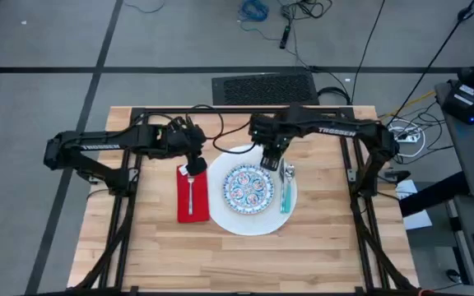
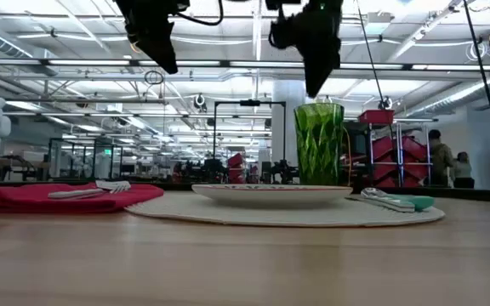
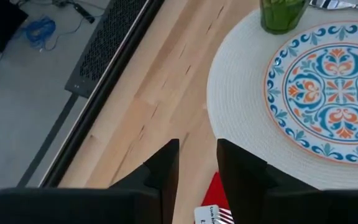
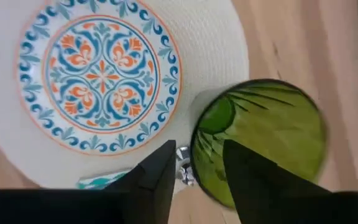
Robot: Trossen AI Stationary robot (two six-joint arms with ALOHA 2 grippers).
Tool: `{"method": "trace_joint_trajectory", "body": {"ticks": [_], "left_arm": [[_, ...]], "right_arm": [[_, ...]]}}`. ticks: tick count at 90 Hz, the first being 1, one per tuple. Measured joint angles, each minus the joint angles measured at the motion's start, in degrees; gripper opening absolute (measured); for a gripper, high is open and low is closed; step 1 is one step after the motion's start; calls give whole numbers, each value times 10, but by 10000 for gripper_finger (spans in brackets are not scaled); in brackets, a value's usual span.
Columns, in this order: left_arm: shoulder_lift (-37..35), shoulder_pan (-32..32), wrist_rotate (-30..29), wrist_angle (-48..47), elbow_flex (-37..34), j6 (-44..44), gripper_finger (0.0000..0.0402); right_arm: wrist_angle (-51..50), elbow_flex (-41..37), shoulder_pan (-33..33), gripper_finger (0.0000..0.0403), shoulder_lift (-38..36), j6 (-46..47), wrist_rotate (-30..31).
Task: Set table place
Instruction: Return to Home Position
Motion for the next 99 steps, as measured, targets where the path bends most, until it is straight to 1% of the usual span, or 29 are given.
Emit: {"method": "trace_joint_trajectory", "body": {"ticks": [8,14,17,27,32,36,47,59,67,74,79,84,88,94,99], "left_arm": [[0,0,-11,0,0,-2,95],[0,0,-12,3,0,-48,95],[0,0,-3,6,0,-55,95],[0,-12,49,64,0,-26,95],[-4,-23,66,94,0,-9,95],[-10,-34,72,114,0,6,95],[-39,-63,73,163,-1,16,95],[-93,-90,73,216,-30,13,95],[-148,-106,74,315,-88,1,95],[-201,-117,78,425,-160,-1,95],[-236,-122,79,480,-212,-13,95],[-264,-124,80,512,-255,-32,95],[-281,-125,80,524,-284,-49,95],[-299,-125,80,518,-311,-80,95],[-307,-125,80,492,-323,-99,95]], "right_arm": [[-18,38,6,112,-17,15,4],[-1,47,13,102,-42,26,4],[14,47,18,95,-56,26,3],[79,32,45,49,-110,-3,-5],[123,11,58,19,-140,-11,-4],[165,-13,70,8,-167,-15,-5],[280,-128,101,7,-256,-15,-2],[454,-311,138,2,-376,2,-2],[603,-443,162,1,-452,16,-2],[744,-546,179,1,-510,29,-2],[827,-608,187,1,-543,29,-2],[872,-655,191,1,-567,24,-2],[882,-683,190,1,-581,7,1],[873,-716,188,1,-598,-18,2],[871,-736,188,1,-603,-25,2]]}}
